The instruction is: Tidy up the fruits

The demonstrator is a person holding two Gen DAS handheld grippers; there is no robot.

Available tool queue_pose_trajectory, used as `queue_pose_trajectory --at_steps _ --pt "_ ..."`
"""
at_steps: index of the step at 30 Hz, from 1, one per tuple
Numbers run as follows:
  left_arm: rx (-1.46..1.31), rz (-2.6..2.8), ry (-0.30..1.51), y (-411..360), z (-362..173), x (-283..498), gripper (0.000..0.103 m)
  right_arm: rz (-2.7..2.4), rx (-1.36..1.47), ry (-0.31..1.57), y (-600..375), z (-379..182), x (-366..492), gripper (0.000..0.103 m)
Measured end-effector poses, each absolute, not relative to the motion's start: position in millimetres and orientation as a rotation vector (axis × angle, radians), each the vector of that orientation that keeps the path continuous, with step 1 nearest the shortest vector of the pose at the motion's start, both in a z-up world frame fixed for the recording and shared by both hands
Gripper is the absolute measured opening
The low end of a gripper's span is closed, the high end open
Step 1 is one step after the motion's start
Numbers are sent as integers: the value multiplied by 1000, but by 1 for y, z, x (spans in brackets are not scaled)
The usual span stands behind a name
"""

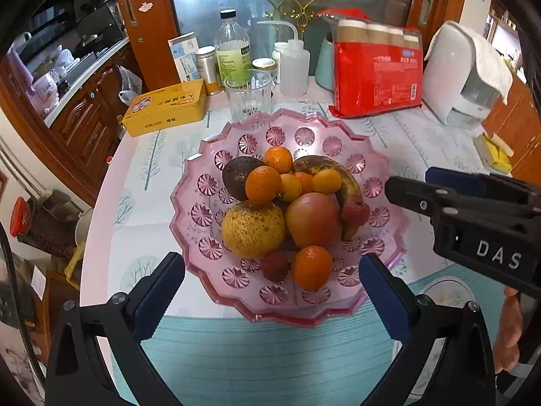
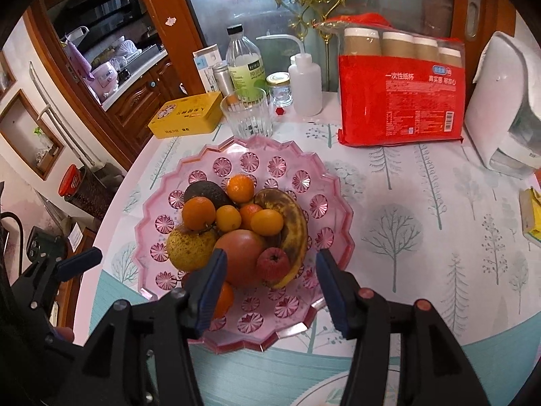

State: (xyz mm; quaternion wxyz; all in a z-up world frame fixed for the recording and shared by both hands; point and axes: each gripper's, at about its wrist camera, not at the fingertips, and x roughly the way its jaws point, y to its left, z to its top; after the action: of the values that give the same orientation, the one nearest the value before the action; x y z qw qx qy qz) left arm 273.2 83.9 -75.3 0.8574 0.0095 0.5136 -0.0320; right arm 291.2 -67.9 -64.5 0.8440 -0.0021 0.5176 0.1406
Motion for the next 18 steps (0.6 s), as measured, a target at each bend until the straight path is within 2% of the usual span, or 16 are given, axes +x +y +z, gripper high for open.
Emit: queue_pose_trajectory --at_steps 18 --pt "-55 -33 1016 68 -40 181 102 260 36 1071 -117 -50 191 56"
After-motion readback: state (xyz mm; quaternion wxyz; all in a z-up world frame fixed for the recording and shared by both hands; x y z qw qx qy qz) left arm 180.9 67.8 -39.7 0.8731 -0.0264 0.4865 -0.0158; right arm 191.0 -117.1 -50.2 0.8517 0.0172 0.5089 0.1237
